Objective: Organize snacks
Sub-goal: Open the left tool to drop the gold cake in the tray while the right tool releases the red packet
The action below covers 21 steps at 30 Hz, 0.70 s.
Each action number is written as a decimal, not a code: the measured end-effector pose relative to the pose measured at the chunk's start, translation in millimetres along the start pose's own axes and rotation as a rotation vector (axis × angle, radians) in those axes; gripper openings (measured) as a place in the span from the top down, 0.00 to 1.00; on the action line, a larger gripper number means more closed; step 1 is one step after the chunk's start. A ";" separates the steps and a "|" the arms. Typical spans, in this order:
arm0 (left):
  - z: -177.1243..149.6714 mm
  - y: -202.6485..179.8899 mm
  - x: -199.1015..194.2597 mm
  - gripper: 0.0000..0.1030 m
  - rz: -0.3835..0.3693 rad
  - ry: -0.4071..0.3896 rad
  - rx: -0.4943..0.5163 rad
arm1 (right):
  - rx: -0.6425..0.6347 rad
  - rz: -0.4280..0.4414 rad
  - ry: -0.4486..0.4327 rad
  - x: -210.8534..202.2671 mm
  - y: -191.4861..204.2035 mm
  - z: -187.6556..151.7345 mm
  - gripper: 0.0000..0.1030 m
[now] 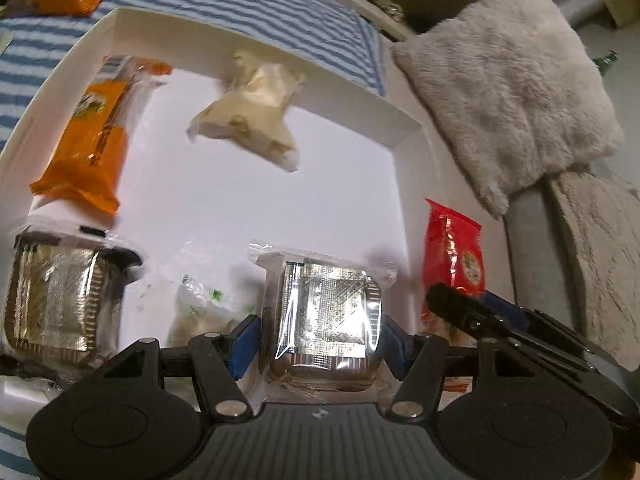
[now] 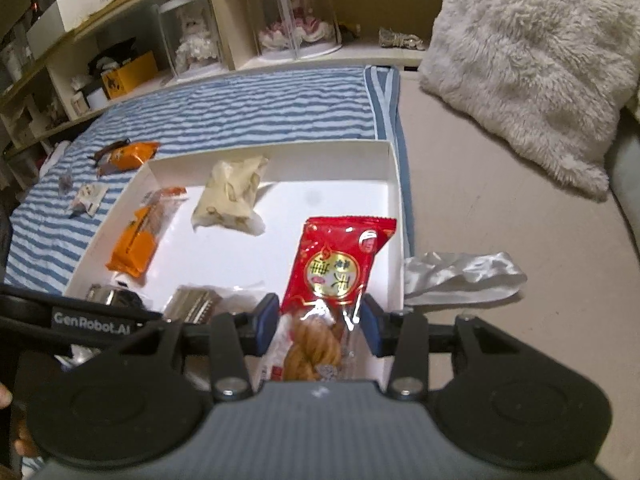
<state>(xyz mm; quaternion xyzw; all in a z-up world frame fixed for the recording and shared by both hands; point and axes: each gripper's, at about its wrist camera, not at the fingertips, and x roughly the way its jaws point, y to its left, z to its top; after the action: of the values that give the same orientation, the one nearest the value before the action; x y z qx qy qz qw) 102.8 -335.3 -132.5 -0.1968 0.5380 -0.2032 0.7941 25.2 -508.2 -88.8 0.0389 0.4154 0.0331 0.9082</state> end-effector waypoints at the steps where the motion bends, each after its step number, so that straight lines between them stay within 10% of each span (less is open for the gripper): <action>1: 0.2 1.6 0.7 0.33 0.004 0.003 -0.002 | 0.002 -0.003 0.006 0.9 -1.5 0.0 0.49; 21: -10.2 -6.0 -37.9 0.20 0.043 0.006 0.196 | 0.061 -0.002 0.025 -33.9 -7.5 -25.9 0.30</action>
<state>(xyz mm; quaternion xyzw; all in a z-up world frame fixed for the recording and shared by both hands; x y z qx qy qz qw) 79.8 -321.1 -103.4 -0.1060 0.5221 -0.2381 0.8121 -16.4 -517.7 -80.9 0.0656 0.4275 0.0202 0.9014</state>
